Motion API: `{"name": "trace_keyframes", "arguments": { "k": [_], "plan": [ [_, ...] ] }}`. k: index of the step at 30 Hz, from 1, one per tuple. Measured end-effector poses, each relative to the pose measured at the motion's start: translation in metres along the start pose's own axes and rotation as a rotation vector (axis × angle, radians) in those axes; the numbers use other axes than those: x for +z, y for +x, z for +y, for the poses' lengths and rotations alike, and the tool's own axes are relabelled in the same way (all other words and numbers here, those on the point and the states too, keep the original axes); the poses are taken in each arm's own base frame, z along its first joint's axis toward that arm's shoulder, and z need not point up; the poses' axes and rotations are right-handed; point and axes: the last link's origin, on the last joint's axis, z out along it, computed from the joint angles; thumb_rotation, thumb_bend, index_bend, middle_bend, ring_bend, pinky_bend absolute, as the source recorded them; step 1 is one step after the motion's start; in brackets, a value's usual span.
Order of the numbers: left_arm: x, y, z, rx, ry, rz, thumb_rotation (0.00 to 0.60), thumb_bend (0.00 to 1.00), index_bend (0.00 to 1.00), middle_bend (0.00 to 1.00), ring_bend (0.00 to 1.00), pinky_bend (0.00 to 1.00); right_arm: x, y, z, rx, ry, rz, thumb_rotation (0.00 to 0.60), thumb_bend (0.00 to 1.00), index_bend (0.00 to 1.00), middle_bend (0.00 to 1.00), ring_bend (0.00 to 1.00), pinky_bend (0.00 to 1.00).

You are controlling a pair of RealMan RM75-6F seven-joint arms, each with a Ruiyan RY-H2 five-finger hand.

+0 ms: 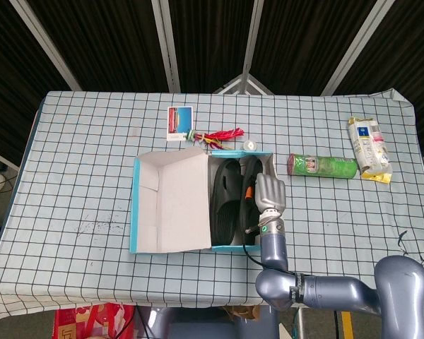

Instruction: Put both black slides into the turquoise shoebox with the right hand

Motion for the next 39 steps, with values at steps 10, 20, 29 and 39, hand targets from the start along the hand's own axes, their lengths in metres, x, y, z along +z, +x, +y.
{"name": "trace_keyframes", "arguments": {
  "k": [10, 20, 29, 39],
  "plan": [
    [0.000, 0.001, -0.001, -0.003, -0.002, 0.000, 0.600, 0.37, 0.10, 0.00, 0.00, 0.09, 0.002, -0.016, 0.003, -0.052, 0.002, 0.003, 0.600, 0.63, 0.62, 0.49, 0.72, 0.92],
    [0.001, 0.000, -0.001, -0.003, 0.001, -0.002, 0.600, 0.37, 0.10, 0.00, 0.00, 0.09, -0.012, 0.004, -0.014, 0.021, 0.060, 0.018, 0.600, 0.44, 0.43, 0.31, 0.46, 0.73],
    [-0.001, -0.001, 0.001, 0.002, -0.007, -0.004, 0.600, 0.37, 0.10, 0.00, 0.00, 0.09, -0.049, 0.047, -0.026, 0.103, 0.172, -0.053, 0.600, 0.32, 0.17, 0.06, 0.22, 0.44],
    [-0.004, -0.003, 0.006, 0.012, -0.023, -0.011, 0.600, 0.37, 0.10, 0.00, 0.00, 0.09, -0.089, 0.119, 0.016, 0.168, 0.201, 0.040, 0.600, 0.32, 0.19, 0.17, 0.30, 0.44]
  ]
}}
